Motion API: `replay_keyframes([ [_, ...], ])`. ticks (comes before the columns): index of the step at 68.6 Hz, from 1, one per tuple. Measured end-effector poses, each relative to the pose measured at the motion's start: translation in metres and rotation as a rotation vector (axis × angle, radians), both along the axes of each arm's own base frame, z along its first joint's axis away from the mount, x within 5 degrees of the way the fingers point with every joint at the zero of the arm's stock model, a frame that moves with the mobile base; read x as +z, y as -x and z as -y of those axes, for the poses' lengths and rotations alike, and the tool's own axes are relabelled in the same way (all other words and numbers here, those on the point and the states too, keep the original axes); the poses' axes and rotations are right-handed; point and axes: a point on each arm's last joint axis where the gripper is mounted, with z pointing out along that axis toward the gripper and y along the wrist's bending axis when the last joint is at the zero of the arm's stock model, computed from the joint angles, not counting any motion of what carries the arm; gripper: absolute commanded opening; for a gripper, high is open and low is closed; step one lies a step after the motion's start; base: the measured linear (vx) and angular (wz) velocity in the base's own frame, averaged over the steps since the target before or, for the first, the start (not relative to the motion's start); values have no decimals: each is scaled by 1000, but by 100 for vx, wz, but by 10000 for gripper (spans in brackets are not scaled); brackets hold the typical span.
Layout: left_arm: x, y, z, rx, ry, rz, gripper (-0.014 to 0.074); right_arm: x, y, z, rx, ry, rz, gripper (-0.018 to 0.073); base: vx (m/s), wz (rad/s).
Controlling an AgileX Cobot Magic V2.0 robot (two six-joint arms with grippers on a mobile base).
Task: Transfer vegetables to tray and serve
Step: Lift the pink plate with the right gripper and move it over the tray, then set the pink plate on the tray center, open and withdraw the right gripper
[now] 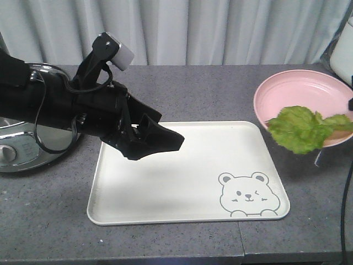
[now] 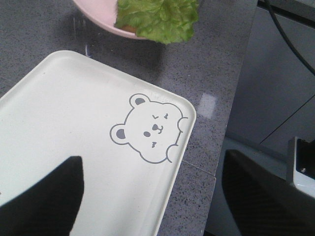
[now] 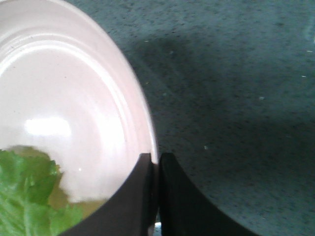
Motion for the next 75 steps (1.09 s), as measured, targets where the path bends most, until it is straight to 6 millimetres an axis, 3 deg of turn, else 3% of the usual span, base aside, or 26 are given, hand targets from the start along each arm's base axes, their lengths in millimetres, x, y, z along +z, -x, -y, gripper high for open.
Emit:
replay_keyframes([
  [23, 0, 0, 0, 0, 0, 0, 566, -2, -15, -116, 318, 5, -20, -6, 0, 0],
  [41, 0, 0, 0, 0, 0, 0, 566, -21, -19, -181, 448, -23, -89, -6, 0, 0],
  [52, 0, 0, 0, 0, 0, 0, 566, -45, -24, -203, 484, -35, -152, -6, 0, 0],
  [75, 0, 0, 0, 0, 0, 0, 566, -88, -42, -206, 447, -50, -237, -6, 0, 0],
])
